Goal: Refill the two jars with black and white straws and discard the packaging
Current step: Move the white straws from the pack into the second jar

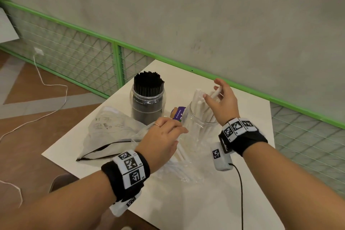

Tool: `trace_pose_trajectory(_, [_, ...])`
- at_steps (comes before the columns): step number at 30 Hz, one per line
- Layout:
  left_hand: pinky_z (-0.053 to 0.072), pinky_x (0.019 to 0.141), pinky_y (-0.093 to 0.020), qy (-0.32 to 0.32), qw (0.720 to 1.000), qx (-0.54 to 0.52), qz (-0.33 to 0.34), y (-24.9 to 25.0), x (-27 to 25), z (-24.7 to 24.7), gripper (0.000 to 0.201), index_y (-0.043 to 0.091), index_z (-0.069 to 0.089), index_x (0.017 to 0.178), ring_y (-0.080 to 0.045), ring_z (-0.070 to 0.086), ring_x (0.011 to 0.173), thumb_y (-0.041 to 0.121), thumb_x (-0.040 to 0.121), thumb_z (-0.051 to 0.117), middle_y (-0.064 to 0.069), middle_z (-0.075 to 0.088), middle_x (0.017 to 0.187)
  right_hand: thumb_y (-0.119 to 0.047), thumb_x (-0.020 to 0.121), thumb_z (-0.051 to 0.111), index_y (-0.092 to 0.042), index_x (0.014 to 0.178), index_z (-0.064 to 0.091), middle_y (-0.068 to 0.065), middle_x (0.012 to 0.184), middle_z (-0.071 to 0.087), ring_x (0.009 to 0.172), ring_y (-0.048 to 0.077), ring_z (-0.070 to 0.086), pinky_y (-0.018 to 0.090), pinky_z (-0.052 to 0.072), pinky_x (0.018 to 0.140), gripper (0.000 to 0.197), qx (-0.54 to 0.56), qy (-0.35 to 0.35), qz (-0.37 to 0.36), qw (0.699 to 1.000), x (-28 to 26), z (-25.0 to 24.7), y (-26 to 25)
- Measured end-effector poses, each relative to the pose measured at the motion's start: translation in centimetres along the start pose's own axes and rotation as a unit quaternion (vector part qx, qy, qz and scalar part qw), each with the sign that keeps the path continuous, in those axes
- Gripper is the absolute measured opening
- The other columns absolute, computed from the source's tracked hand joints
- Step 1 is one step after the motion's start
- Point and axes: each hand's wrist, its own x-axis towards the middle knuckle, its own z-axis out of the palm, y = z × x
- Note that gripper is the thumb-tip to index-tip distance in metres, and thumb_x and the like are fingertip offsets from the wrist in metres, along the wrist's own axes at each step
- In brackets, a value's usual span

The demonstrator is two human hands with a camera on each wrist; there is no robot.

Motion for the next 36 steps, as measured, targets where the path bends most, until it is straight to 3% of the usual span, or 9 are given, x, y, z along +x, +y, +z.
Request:
trace_pose_trajectory(7, [0.036,0.096,-0.028,0.007,1.000,-0.003,0.001,-0.1,0.3,0.2,0.040,0.019,0.060,0.112,-0.018,0.045,0.100,0.009,0.073,0.066,0.002,0.060,0.106,-0.042,0.095,0.051,-0.013,0.146,0.034,0.005,0.152,0.036,0.144,0.024,0.022,0.040,0.015,0.118,0.061,-0.251,-0.213,-0.039,0.943,0.9,1.9,-1.1])
trace_pose_trajectory(11, [0.036,0.096,-0.029,0.011,1.000,-0.007,-0.001,-0.2,0.3,0.3,0.041,0.019,0.060,0.111,-0.018,0.044,0.100,0.007,0.072,0.066,0.002,0.060,0.105,-0.058,0.091,0.045,-0.026,0.148,0.026,-0.005,0.156,0.027,0.148,0.024,0.005,0.051,-0.001,0.117,0.068,-0.361,-0.130,-0.074,0.920,1.3,2.4,-0.7])
trace_pose_trajectory(13, [0.039,0.097,-0.030,0.006,1.000,-0.004,-0.004,-0.2,0.2,0.2,0.040,0.020,0.060,0.111,-0.018,0.046,0.100,0.008,0.073,0.065,0.003,0.060,0.105,-0.063,0.089,0.043,-0.032,0.148,0.023,-0.008,0.158,0.021,0.148,0.027,0.002,0.057,-0.001,0.114,0.069,-0.406,-0.109,-0.055,0.906,1.4,2.4,0.0])
trace_pose_trajectory(16, [0.040,0.096,-0.030,0.000,1.000,-0.006,-0.008,-0.1,0.2,0.2,0.038,0.022,0.059,0.111,-0.018,0.045,0.101,0.010,0.075,0.061,0.005,0.059,0.106,-0.064,0.088,0.043,-0.036,0.142,0.031,-0.009,0.152,0.033,0.145,0.030,0.014,0.061,0.012,0.111,0.062,-0.446,-0.125,0.004,0.886,1.4,2.5,1.1])
trace_pose_trajectory(18, [0.037,0.095,-0.029,0.003,1.000,-0.010,-0.006,-0.1,0.3,0.2,0.038,0.021,0.059,0.110,-0.017,0.044,0.101,0.009,0.075,0.060,0.004,0.059,0.105,-0.056,0.089,0.050,-0.032,0.138,0.038,-0.004,0.143,0.044,0.135,0.031,0.032,0.052,0.031,0.102,0.056,-0.429,-0.119,0.002,0.895,1.6,2.2,1.6])
trace_pose_trajectory(20, [0.037,0.094,-0.029,0.005,1.000,-0.007,-0.003,-0.1,0.5,0.2,0.038,0.021,0.059,0.110,-0.017,0.044,0.100,0.008,0.074,0.061,0.003,0.060,0.105,-0.048,0.088,0.057,-0.025,0.133,0.046,0.001,0.133,0.050,0.123,0.031,0.041,0.045,0.039,0.092,0.051,-0.401,-0.093,-0.020,0.911,1.7,1.9,2.0])
trace_pose_trajectory(24, [0.036,0.094,-0.028,0.010,1.000,-0.002,-0.006,-0.1,0.5,0.2,0.038,0.019,0.062,0.110,-0.017,0.044,0.100,0.007,0.074,0.064,0.002,0.061,0.104,-0.042,0.087,0.062,-0.016,0.127,0.053,0.008,0.127,0.052,0.117,0.032,0.043,0.043,0.038,0.089,0.048,-0.316,-0.045,-0.028,0.947,1.7,1.6,2.6])
trace_pose_trajectory(31, [0.036,0.093,-0.025,0.011,1.000,0.007,-0.012,0.2,0.7,0.1,0.038,0.018,0.063,0.109,-0.016,0.043,0.100,0.007,0.073,0.066,0.002,0.062,0.103,-0.056,0.091,0.047,-0.027,0.146,0.030,-0.001,0.152,0.031,0.138,0.026,0.025,0.046,0.026,0.108,0.064,-0.351,-0.096,-0.009,0.931,1.8,1.2,1.7])
trace_pose_trajectory(36, [0.041,0.097,-0.030,-0.027,0.999,-0.001,-0.044,0.0,0.4,0.0,0.052,0.017,0.053,0.127,-0.017,0.043,0.107,0.014,0.077,0.065,0.000,0.055,0.120,-0.046,0.094,0.051,-0.024,0.144,0.035,0.002,0.148,0.036,0.134,0.023,0.028,0.040,0.025,0.107,0.057,-0.211,-0.078,-0.067,0.972,-0.9,-0.4,-1.1])
